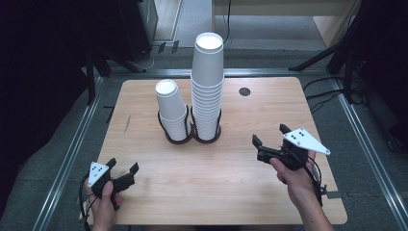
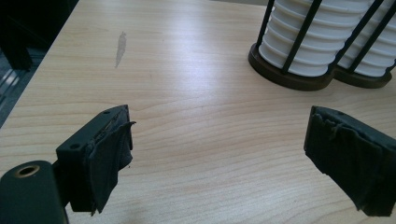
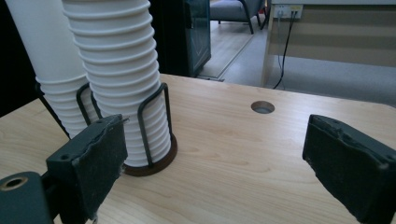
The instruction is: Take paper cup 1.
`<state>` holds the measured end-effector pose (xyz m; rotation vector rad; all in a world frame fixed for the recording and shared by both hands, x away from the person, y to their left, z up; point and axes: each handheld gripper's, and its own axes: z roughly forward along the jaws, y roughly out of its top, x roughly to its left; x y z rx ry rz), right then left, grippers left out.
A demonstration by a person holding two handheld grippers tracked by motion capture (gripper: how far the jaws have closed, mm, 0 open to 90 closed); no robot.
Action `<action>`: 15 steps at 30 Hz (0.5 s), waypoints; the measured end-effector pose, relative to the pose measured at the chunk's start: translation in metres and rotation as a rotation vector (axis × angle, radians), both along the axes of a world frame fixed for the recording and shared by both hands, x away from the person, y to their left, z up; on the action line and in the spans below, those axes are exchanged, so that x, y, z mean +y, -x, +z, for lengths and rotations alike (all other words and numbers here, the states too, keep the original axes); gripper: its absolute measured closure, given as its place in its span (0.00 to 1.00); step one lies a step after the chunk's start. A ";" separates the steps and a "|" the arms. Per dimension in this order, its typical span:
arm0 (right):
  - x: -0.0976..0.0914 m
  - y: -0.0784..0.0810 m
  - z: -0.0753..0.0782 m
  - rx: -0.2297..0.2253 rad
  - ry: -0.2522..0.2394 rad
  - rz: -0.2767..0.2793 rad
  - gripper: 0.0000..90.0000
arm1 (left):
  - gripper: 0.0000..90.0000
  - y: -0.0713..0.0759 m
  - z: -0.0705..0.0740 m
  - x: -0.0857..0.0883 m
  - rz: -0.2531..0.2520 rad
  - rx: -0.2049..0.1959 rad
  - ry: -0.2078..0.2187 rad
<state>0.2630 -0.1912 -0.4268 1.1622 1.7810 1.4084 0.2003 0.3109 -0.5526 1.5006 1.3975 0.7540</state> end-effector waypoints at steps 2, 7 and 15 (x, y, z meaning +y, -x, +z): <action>0.003 0.000 0.005 -0.006 -0.003 0.004 0.07 | 0.09 0.000 0.000 -0.001 -0.004 0.000 -0.007; 0.010 -0.004 0.014 -0.021 -0.006 0.020 0.06 | 0.09 -0.001 0.000 -0.004 -0.015 0.002 -0.030; 0.027 -0.008 0.026 -0.033 0.004 0.062 0.02 | 0.09 -0.002 0.000 -0.003 -0.015 0.005 -0.022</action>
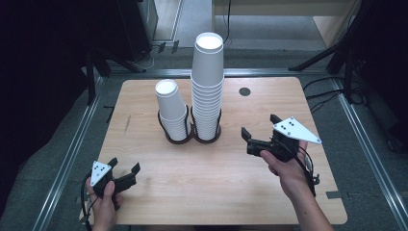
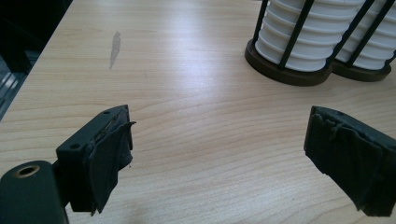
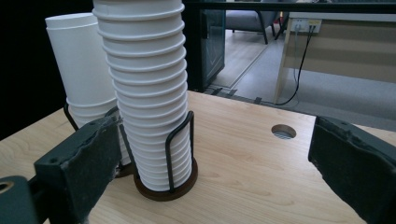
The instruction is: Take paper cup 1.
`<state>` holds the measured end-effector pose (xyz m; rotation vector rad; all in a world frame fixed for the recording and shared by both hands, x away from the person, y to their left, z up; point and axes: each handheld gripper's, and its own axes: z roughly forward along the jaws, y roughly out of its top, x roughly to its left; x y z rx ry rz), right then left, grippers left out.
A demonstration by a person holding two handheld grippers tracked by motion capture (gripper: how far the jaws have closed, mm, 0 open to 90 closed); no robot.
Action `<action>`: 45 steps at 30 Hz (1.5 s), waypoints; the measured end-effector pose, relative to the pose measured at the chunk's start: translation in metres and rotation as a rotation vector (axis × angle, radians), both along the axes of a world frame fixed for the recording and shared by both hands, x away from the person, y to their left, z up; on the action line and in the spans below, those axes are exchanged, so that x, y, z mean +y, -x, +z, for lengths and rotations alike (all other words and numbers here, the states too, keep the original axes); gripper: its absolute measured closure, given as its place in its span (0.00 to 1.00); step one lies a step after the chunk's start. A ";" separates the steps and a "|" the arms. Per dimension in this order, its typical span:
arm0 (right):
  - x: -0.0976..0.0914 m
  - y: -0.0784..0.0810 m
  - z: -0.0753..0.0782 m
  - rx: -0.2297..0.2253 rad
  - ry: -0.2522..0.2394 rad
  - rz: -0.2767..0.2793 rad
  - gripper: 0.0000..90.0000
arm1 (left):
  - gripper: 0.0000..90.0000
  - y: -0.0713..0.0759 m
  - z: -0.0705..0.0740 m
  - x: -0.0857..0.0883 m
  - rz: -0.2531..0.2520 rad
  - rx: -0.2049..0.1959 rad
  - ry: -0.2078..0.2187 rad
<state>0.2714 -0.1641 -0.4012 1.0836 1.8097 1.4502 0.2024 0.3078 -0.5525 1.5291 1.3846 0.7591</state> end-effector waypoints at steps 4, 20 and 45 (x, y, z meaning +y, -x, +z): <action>0.006 -0.004 0.005 0.006 0.012 0.001 0.01 | 0.09 0.000 0.000 0.000 0.000 0.001 0.001; 0.029 -0.021 0.026 -0.016 -0.012 0.034 0.00 | 0.09 0.000 0.000 0.002 0.008 -0.004 0.024; 0.058 -0.032 0.034 -0.030 -0.030 0.076 0.00 | 0.09 -0.002 0.004 0.001 0.014 -0.006 0.036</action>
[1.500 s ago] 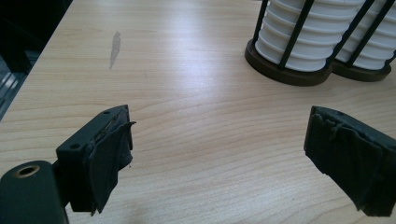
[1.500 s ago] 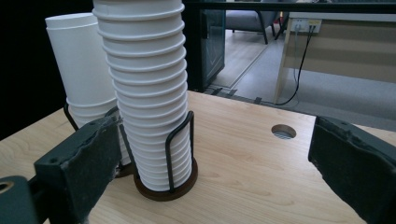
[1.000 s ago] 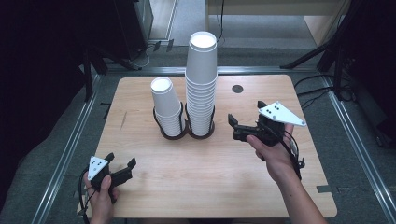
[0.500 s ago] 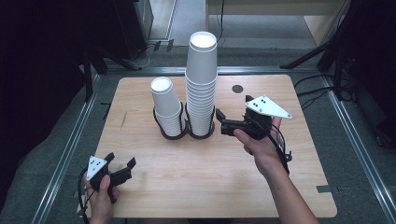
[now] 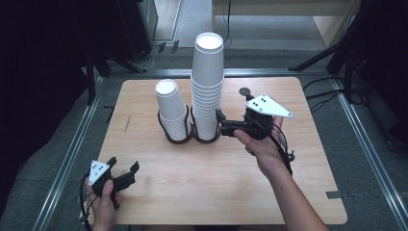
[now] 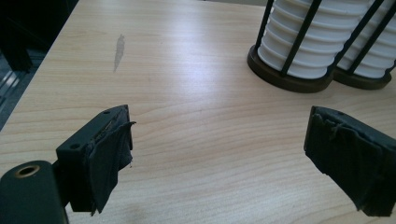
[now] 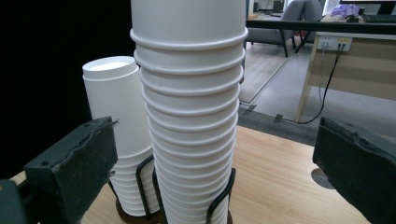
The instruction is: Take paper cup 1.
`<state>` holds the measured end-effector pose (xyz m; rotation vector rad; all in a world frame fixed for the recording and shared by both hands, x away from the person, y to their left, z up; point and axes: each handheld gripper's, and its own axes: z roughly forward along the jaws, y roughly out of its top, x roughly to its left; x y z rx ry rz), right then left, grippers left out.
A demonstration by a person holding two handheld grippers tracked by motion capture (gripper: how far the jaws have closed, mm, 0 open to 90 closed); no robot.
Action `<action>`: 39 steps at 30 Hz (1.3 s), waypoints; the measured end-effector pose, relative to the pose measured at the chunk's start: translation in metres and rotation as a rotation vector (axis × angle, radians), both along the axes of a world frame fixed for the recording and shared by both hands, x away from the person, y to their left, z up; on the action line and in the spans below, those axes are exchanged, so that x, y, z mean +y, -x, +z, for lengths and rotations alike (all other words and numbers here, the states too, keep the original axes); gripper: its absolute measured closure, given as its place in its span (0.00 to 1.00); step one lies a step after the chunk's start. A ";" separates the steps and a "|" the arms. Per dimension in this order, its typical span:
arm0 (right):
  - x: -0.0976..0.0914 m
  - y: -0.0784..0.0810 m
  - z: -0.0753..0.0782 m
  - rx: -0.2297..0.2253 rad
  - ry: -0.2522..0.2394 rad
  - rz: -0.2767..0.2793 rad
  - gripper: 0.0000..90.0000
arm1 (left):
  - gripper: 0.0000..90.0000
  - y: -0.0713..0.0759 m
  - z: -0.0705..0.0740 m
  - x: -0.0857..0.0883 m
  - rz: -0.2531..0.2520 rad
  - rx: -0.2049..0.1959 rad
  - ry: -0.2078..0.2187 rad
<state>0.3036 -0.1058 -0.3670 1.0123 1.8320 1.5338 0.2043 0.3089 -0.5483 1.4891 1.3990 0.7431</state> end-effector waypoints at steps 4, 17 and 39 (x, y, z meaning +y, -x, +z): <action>0.006 -0.002 0.004 -0.011 -0.004 0.011 0.00 | 0.09 -0.005 0.006 -0.009 -0.019 -0.009 -0.017; 0.012 -0.009 0.011 -0.015 -0.026 0.023 0.00 | 0.09 -0.026 0.040 -0.066 -0.148 -0.079 -0.025; 0.016 -0.016 0.017 -0.017 -0.055 0.056 0.00 | 0.09 -0.060 0.069 -0.139 -0.272 -0.129 -0.056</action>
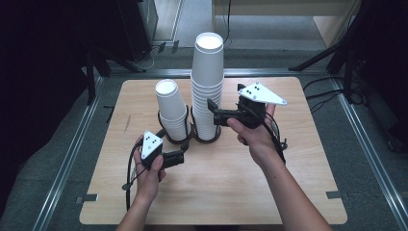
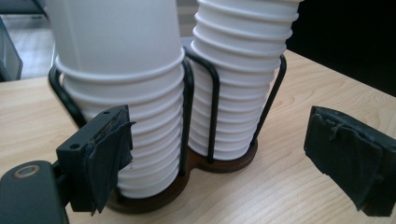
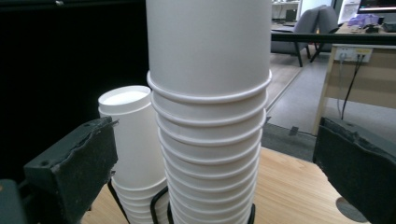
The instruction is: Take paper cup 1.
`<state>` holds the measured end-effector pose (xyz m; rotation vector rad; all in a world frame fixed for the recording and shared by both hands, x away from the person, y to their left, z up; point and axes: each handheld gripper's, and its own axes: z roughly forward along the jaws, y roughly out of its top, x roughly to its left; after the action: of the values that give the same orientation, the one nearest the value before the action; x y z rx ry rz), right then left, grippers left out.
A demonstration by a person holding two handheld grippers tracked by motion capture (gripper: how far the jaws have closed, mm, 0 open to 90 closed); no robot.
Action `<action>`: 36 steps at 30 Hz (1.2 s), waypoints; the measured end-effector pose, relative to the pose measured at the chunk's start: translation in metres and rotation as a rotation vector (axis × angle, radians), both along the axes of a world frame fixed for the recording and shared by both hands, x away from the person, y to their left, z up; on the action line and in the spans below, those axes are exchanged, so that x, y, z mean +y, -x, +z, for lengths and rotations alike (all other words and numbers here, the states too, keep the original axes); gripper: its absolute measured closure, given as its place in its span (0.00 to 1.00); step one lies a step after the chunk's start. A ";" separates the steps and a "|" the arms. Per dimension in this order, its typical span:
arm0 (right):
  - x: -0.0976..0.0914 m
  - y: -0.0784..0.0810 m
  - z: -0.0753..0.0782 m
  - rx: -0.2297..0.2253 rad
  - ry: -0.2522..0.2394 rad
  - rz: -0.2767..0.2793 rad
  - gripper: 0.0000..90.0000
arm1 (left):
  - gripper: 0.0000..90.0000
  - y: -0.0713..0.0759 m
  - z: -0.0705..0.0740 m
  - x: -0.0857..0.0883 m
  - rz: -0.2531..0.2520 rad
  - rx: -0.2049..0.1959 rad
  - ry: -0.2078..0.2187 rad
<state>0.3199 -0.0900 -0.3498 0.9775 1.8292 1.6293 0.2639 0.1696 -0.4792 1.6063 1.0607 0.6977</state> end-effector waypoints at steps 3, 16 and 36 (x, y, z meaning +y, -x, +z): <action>0.001 0.000 0.001 0.002 -0.010 0.009 0.00 | 0.09 -0.001 0.003 -0.003 -0.003 -0.003 0.000; 0.002 0.000 0.016 0.009 -0.062 0.034 0.00 | 0.09 -0.014 0.019 -0.026 -0.034 -0.029 0.005; 0.019 -0.020 0.030 0.013 -0.053 0.022 0.00 | 0.09 -0.045 0.040 -0.059 0.002 -0.079 0.011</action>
<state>0.3395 -0.0708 -0.3203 0.9967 1.8194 1.6964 0.3085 0.1107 -0.4394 1.5559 1.0071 0.7498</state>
